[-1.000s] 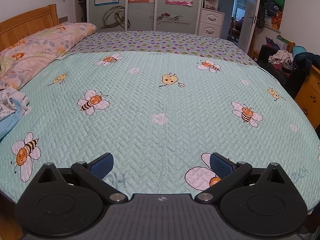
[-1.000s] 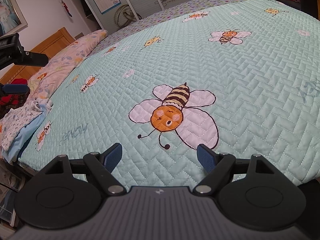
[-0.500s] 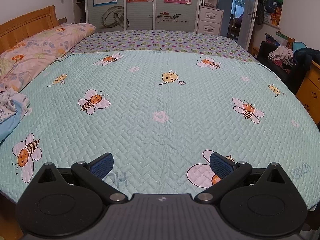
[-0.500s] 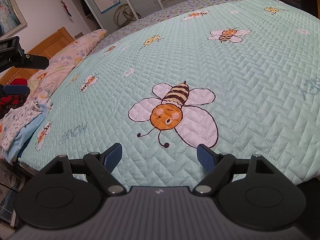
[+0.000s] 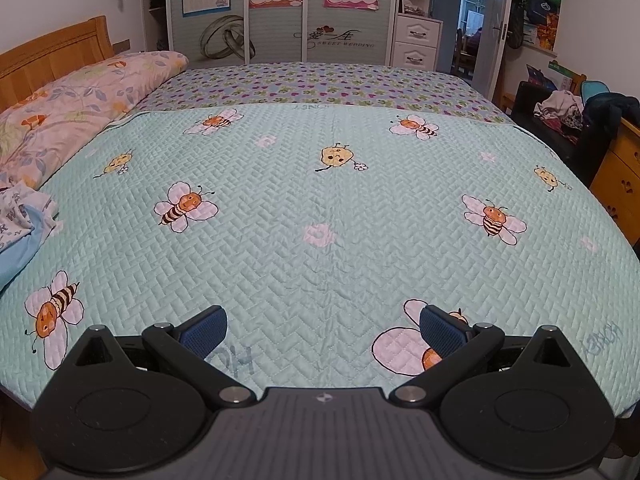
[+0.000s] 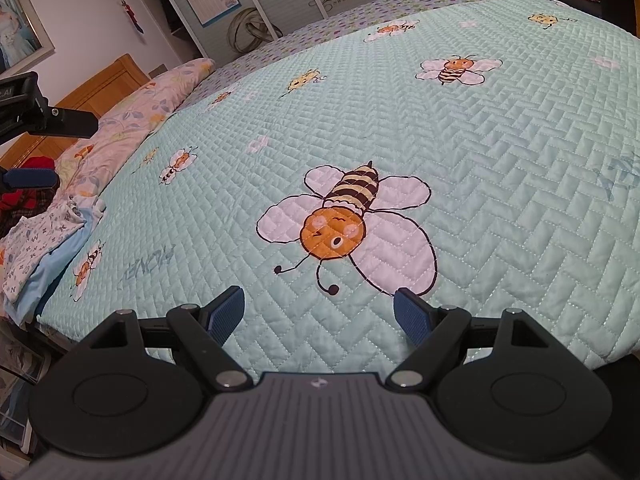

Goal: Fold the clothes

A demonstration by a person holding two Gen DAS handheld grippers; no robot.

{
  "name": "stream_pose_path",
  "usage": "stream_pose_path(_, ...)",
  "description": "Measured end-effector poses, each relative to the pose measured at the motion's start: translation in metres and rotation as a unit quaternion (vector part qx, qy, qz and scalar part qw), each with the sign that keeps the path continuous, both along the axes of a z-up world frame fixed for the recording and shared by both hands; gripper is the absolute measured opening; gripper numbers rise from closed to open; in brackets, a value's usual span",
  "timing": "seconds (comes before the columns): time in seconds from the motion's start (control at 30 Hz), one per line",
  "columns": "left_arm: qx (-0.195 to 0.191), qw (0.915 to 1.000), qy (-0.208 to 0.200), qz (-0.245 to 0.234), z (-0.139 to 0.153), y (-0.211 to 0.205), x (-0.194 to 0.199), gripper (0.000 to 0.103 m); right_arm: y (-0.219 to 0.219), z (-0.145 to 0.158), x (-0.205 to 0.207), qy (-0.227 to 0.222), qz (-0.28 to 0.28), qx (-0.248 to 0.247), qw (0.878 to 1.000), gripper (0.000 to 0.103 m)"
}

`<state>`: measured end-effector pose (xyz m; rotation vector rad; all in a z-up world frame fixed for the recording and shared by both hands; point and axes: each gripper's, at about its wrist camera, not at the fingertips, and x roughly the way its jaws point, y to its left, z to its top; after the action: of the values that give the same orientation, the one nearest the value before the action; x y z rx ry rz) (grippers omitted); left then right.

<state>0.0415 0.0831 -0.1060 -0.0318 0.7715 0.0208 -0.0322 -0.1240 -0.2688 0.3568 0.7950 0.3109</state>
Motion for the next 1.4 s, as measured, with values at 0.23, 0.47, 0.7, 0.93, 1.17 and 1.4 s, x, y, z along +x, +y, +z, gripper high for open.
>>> stream_pose_path(0.23,0.001,1.0,0.002,-0.001,0.0,0.0,0.002,0.102,0.0,0.0,0.001,0.001,0.0,0.0,1.0,0.083)
stream_pose_path(0.47,0.0,1.0,0.002,-0.002,-0.001,-0.001,0.002,0.102,0.001,-0.001,0.001,0.002,0.001,-0.001,1.0,0.083)
stream_pose_path(0.7,0.0,1.0,0.003,-0.005,-0.002,-0.001,0.002,0.102,0.002,-0.001,0.0,0.003,0.003,-0.002,1.0,0.083)
stream_pose_path(0.93,0.002,1.0,0.005,-0.006,-0.002,-0.002,0.002,0.102,0.003,-0.001,0.001,0.004,0.004,-0.003,1.0,0.083)
stream_pose_path(1.17,0.024,0.999,-0.037,-0.003,0.002,-0.005,-0.006,0.103,0.004,-0.002,0.001,0.007,0.005,-0.004,1.0,0.083)
stream_pose_path(1.4,0.046,0.9957,-0.078,-0.017,0.011,-0.013,-0.016,0.102,0.004,-0.002,0.001,0.008,0.006,-0.004,1.0,0.083)
